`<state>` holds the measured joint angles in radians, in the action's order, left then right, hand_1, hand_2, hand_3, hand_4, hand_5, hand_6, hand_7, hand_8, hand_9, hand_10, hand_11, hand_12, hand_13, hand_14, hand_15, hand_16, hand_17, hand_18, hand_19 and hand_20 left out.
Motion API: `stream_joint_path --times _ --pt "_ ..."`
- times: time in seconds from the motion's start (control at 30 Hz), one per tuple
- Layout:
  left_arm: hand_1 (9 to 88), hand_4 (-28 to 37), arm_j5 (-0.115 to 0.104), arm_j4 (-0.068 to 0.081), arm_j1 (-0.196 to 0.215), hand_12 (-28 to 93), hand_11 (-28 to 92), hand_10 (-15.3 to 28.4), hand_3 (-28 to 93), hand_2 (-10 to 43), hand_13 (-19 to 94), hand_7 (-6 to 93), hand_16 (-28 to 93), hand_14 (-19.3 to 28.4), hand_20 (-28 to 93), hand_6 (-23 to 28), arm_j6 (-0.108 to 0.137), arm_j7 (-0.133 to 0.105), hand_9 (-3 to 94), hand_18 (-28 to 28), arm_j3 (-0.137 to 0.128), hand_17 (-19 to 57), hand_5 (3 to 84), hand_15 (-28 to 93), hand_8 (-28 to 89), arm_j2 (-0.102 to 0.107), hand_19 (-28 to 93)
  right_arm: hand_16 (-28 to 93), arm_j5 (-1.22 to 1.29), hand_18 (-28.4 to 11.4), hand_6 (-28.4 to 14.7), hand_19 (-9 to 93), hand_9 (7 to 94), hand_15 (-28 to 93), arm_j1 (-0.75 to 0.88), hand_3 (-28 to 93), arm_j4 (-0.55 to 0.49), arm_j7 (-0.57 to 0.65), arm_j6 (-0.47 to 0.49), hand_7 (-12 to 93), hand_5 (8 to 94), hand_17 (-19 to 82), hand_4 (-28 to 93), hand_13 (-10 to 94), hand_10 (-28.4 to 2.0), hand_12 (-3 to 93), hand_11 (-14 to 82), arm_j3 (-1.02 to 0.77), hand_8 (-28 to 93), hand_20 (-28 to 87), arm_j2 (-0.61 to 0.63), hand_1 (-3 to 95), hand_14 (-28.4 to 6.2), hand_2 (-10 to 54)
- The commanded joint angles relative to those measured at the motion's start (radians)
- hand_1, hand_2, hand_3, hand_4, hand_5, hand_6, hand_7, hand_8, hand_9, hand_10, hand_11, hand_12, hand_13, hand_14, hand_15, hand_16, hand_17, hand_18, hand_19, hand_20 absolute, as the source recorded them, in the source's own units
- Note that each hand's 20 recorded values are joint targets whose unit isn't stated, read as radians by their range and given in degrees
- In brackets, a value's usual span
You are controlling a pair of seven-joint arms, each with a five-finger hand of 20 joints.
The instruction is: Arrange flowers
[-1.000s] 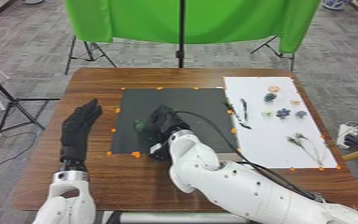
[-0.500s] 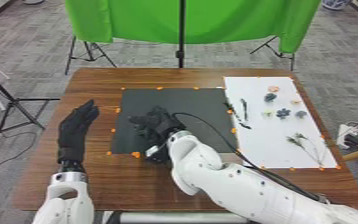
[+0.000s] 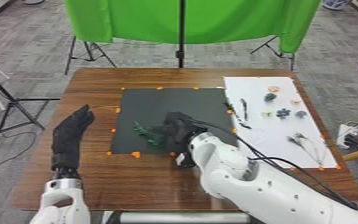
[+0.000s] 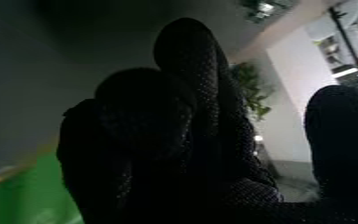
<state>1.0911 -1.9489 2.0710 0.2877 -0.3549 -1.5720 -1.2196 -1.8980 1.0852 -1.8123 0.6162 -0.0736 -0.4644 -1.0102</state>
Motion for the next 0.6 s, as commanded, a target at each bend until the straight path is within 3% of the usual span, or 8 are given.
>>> stream_joint_path --times 0.03,0.23,0.6 --pt "28.9 -24.7 0.02 0.013 0.067 10 18 14.7 66 1.5 31 9.3 -4 16.8 18 6.5 0.013 0.025 41.0 12.3 0.006 6.4 45.1 22 -5 -0.021 14 31 0.047 -8.3 -8.6 93 82.9 55 0.024 55 -0.049 0.033 0.095 12 74.4 71 -14 94 -17.9 30.8 42.6 -0.019 -6 42 0.025 16.8 -5.1 12.8" --pt "29.1 -23.2 0.023 0.016 0.059 10 19 14.7 65 1.4 31 9.6 -4 16.8 18 6.5 0.004 0.027 41.1 12.3 0.013 6.4 45.3 23 -5 -0.025 14 30 0.167 -8.0 -8.5 93 83.4 56 0.023 54 -0.052 0.021 0.12 12 75.2 71 -13 94 -18.1 30.8 42.4 -0.012 -6 42 -0.019 17.2 -5.3 13.1" --pt "28.1 -23.6 0.011 0.023 0.045 10 19 14.6 66 1.9 31 9.6 -4 16.8 18 6.5 0.016 0.027 41.0 12.3 0.02 6.4 45.2 22 -6 -0.026 14 30 0.209 -8.3 -8.1 93 83.3 55 -0.002 53 -0.001 -0.005 0.099 12 74.0 71 -12 94 -18.2 31.1 42.0 0.03 -6 42 -0.09 17.9 -5.3 13.4"
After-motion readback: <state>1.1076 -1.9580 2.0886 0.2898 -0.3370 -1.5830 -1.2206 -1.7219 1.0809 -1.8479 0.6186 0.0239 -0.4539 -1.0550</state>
